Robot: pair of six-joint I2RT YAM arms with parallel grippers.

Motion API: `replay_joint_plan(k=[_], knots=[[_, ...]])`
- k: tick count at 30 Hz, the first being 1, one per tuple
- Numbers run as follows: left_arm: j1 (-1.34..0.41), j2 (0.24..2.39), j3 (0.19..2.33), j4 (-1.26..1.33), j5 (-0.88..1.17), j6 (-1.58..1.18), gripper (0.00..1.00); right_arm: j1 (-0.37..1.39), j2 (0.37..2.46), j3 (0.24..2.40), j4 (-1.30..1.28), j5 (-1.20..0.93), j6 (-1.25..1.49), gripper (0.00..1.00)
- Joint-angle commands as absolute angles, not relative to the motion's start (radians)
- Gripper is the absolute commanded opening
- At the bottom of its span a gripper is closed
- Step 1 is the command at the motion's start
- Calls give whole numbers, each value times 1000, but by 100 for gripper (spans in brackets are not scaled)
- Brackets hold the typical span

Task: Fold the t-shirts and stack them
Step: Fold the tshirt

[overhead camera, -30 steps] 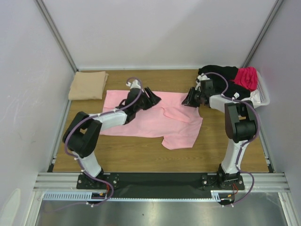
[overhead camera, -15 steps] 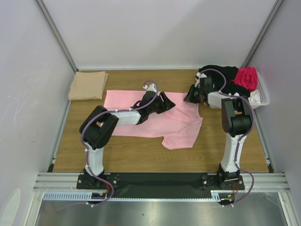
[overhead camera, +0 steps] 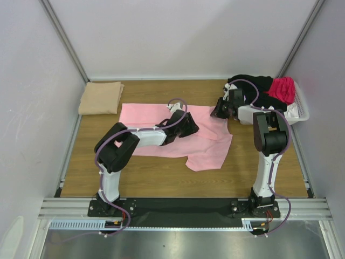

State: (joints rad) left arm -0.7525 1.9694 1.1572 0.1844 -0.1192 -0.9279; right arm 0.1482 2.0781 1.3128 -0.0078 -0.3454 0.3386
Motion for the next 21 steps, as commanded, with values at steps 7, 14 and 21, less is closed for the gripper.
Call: replay_joint_plan(k=[7, 14, 21], knots=[[-744, 1971, 1151, 186, -219, -953, 61, 146, 2082, 1287, 43, -354, 353, 16], [-738, 1997, 1146, 225, -202, -968, 58, 147, 2089, 1287, 43, -359, 351, 14], [-736, 1982, 1137, 203, -245, -969, 61, 146, 2089, 1290, 43, -362, 351, 14]])
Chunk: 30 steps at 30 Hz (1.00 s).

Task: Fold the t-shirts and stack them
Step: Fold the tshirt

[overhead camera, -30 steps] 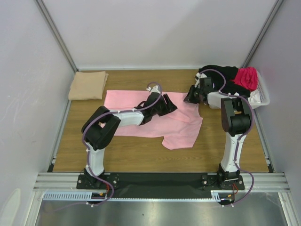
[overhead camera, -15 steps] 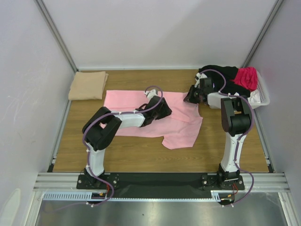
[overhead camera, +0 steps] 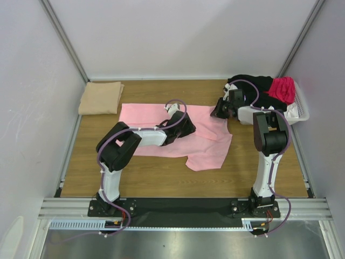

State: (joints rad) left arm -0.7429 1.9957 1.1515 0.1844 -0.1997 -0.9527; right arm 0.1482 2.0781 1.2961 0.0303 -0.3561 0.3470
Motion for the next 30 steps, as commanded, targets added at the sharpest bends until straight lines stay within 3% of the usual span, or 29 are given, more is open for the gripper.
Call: replay_joint_plan(k=[1, 8, 17, 23, 30], knots=[[-736, 1977, 1134, 201, -252, -969, 61, 146, 2089, 1290, 41, -364, 351, 14], [-736, 2002, 1140, 232, -236, -973, 56, 146, 2085, 1290, 37, -360, 350, 13], [-735, 2005, 1146, 261, -259, -971, 28, 146, 2080, 1287, 32, -357, 345, 13], [-735, 1991, 1143, 223, -271, -983, 0, 146, 2082, 1290, 31, -354, 345, 13], [-735, 1956, 1138, 195, -287, -991, 0, 146, 2085, 1289, 34, -354, 350, 12]])
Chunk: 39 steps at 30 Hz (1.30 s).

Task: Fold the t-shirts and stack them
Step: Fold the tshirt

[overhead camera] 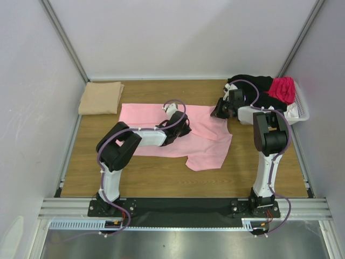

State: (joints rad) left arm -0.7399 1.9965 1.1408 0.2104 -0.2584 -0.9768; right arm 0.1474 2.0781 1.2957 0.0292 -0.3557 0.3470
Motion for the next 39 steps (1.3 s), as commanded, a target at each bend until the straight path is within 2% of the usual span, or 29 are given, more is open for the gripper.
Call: replay_joint_plan(k=[1, 16, 17, 20, 23, 27, 36, 39], knots=[[-735, 1953, 1138, 187, -291, -992, 0, 146, 2085, 1289, 32, -356, 348, 12], [-735, 1897, 1104, 175, -299, -977, 2, 144, 2086, 1292, 26, -353, 347, 12], [-735, 1905, 1120, 172, -298, -967, 18, 144, 2086, 1290, 26, -353, 347, 12], [-736, 1933, 1135, 184, -285, -960, 38, 146, 2085, 1292, 25, -354, 344, 11], [-736, 1947, 1144, 190, -278, -962, 48, 144, 2082, 1290, 23, -353, 345, 11], [-735, 1956, 1149, 204, -279, -957, 49, 144, 2082, 1292, 26, -354, 345, 11], [-735, 1993, 1183, 204, -262, -963, 40, 144, 2085, 1292, 23, -354, 344, 11], [-735, 1996, 1186, 196, -268, -968, 39, 143, 2085, 1292, 23, -353, 344, 11]])
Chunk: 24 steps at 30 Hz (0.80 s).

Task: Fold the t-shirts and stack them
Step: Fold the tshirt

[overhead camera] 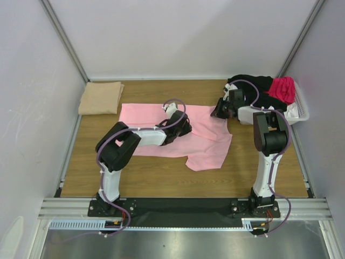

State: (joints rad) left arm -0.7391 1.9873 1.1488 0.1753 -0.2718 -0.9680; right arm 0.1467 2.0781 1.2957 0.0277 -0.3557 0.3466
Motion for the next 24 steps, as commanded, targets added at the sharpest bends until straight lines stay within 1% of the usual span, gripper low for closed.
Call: replay_joint_plan(k=[1, 6, 11, 16, 19, 20, 22, 23, 24], knots=[[-735, 1997, 1186, 193, -268, -969, 39, 143, 2085, 1293, 23, -353, 344, 11], [-735, 2006, 1189, 187, -267, -973, 39, 141, 2086, 1293, 23, -354, 345, 11], [-736, 2016, 1192, 196, -262, -977, 31, 141, 2083, 1293, 23, -354, 342, 11], [-735, 2029, 1207, 189, -255, -979, 31, 140, 2080, 1292, 20, -354, 342, 11], [-735, 2029, 1206, 190, -258, -980, 23, 138, 2080, 1292, 20, -354, 342, 11], [-735, 2028, 1204, 192, -261, -980, 17, 138, 2080, 1293, 20, -356, 342, 11], [-735, 2022, 1203, 187, -264, -980, 12, 140, 2082, 1293, 20, -356, 344, 11], [-735, 2020, 1201, 184, -267, -982, 5, 137, 2082, 1293, 20, -356, 344, 11], [-736, 2013, 1198, 180, -273, -985, 3, 138, 2083, 1293, 20, -356, 344, 11]])
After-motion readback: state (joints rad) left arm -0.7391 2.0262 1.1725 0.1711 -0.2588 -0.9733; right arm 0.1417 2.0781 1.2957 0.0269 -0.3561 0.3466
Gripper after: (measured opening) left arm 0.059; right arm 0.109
